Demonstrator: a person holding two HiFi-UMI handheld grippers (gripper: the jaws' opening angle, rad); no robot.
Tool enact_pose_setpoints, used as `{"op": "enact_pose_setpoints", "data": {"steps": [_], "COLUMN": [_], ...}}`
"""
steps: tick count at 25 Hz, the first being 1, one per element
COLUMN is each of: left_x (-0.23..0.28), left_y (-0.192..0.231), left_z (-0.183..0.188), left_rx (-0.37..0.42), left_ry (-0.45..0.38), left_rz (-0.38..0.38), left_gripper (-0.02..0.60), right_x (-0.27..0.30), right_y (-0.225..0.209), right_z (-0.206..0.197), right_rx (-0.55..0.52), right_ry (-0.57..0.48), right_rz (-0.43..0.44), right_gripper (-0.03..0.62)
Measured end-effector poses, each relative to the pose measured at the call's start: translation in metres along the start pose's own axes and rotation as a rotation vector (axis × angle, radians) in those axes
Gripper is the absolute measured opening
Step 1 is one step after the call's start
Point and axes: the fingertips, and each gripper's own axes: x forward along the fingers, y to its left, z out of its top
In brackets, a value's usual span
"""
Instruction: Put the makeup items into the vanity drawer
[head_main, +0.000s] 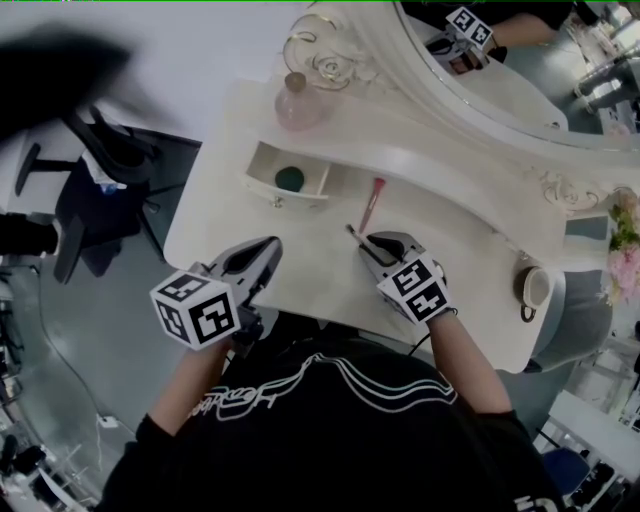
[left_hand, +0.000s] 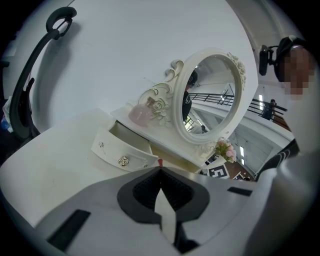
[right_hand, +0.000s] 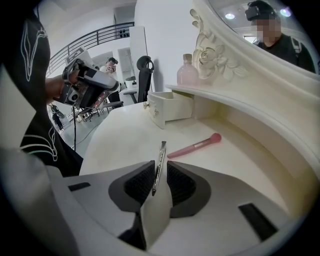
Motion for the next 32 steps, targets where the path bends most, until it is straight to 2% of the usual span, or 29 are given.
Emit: {"op": "enact_pose_setpoints", "data": {"steps": [5,14,21,32], "left_x": [0.002,0.002,0.002,-0.001], "left_y": [0.002,0.008,0.016,0.032], "left_z": [0.004,0.015,0.028,0.055], "left_rx": [-0.007,-0.008,-0.007,0.009], "left_ry": [-0.002,-0.007,-0.019,-0.031], "left_rz": [-0.007,-0.017,-0.021,-0.027], "left_gripper": [0.021,0.021,0.021,0.021], "right_x": [0.002,-0.001,-0.018,-0.026], "right_y": [0.001,0.004,0.012,-0.004], "right_z": [0.0,0.012,0.054,0.143], "right_rx": [0.024,0.087,0.032,-0.028], "right_ry": [0.022,0.014,-0.038,-0.167], "right_rz": [0.01,0.053,0.08,0.049], "right_gripper": [0.051,0.046,0.046,0.047]}}
